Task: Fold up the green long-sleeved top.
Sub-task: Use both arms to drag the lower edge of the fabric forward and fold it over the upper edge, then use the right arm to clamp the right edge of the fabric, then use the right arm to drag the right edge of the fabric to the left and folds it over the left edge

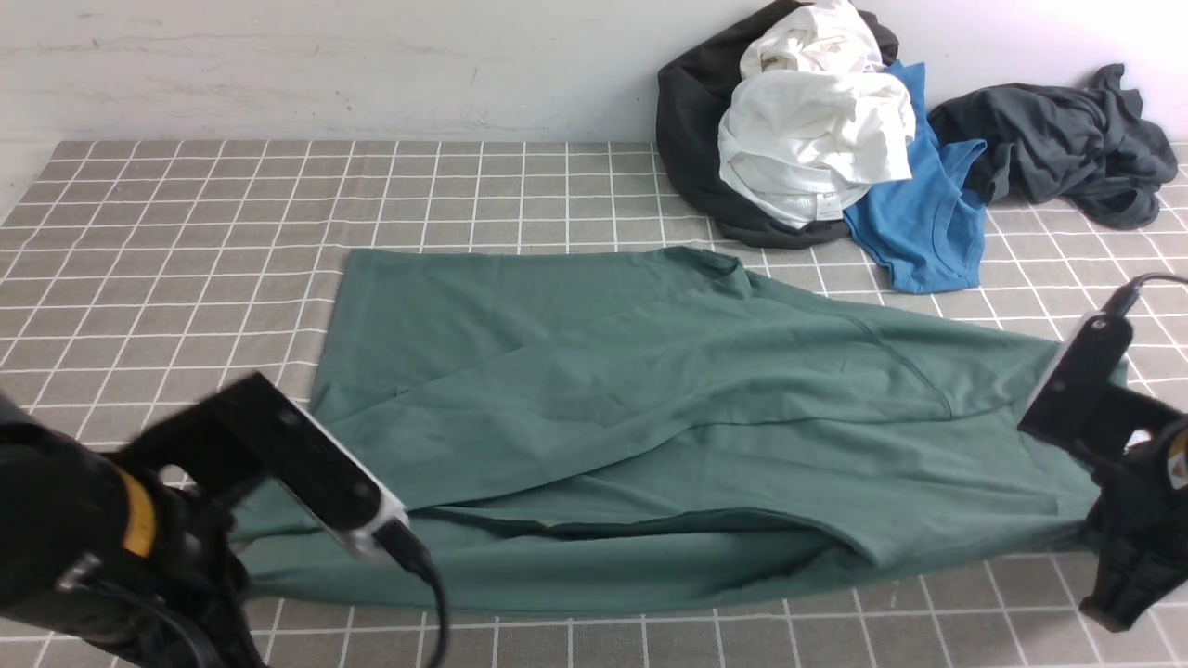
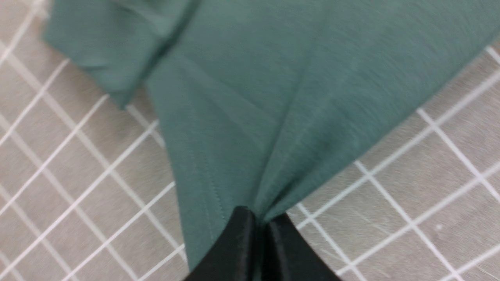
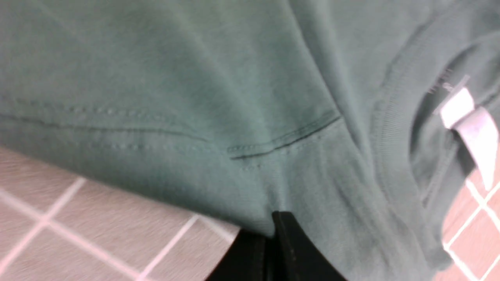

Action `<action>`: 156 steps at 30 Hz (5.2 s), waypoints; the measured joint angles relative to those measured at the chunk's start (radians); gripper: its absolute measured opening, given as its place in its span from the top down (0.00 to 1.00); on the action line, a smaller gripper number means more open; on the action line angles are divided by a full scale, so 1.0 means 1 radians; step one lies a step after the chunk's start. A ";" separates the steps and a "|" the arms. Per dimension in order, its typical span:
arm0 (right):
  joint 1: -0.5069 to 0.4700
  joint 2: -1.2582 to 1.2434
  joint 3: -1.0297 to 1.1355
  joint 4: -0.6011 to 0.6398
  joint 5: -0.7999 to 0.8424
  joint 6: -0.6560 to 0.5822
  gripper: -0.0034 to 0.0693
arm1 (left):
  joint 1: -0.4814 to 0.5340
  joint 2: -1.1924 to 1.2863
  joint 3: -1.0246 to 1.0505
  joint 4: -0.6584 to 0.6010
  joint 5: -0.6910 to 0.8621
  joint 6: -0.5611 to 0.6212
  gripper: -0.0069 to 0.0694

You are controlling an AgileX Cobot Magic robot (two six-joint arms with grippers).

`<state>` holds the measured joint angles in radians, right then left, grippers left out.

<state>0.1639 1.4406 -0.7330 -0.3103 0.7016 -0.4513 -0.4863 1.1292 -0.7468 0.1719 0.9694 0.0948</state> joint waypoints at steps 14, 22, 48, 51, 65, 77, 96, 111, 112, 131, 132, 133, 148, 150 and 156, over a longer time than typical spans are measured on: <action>-0.001 0.292 -0.453 0.001 -0.058 0.000 0.96 | 0.297 0.521 -0.663 -0.032 -0.108 0.029 0.89; -0.029 0.575 -0.749 0.009 -0.029 0.027 0.96 | 0.303 0.936 -1.085 0.070 -0.107 -0.019 0.89; 0.120 0.843 -0.964 0.761 -0.098 -0.460 0.96 | 0.328 1.070 -1.450 -0.233 0.232 0.113 0.64; 0.111 0.907 -1.007 0.961 -0.333 -0.574 0.97 | 0.316 1.031 -1.450 -0.341 0.239 0.181 0.79; -0.022 0.698 -1.106 1.037 -0.035 -0.415 0.97 | 0.304 0.964 -1.408 -0.310 0.269 0.228 0.92; -0.262 0.609 -0.889 0.360 0.405 0.205 0.95 | 0.306 0.435 -0.841 -0.459 0.225 0.288 0.92; -0.338 0.685 -0.812 0.371 0.333 0.430 0.28 | 0.306 -0.008 -0.067 -0.357 -0.148 0.280 0.92; -0.337 0.594 -0.980 0.269 0.475 0.332 0.94 | 0.306 -0.100 -0.063 0.024 -0.104 -0.021 0.92; -0.337 0.577 -1.004 0.254 0.496 0.338 0.94 | 0.306 -0.118 -0.063 0.067 -0.100 -0.076 0.92; 0.384 0.650 -1.176 0.771 0.088 0.326 0.94 | 0.306 -0.128 -0.063 0.239 -0.186 -0.473 0.92; 0.390 0.650 -1.178 0.773 0.088 0.326 0.94 | 0.306 -0.128 -0.063 0.238 -0.186 -0.472 0.92; 0.429 0.713 -1.204 0.775 0.054 0.326 0.93 | 0.306 -0.128 -0.063 0.235 -0.184 -0.471 0.92; 0.481 0.963 -1.629 0.697 0.217 0.279 0.58 | 0.306 -0.128 -0.009 0.213 -0.189 -0.468 0.92; 0.481 0.963 -1.630 0.638 0.251 0.277 0.60 | 0.306 -0.128 -0.009 0.207 -0.189 -0.468 0.92; 0.489 1.054 -1.630 0.647 0.270 0.309 0.83 | 0.306 -0.138 -0.009 0.147 -0.226 -0.452 0.92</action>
<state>0.6528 2.4949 -2.3635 0.3362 0.9713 -0.1421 -0.1801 0.9909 -0.7562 0.3191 0.7432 -0.3576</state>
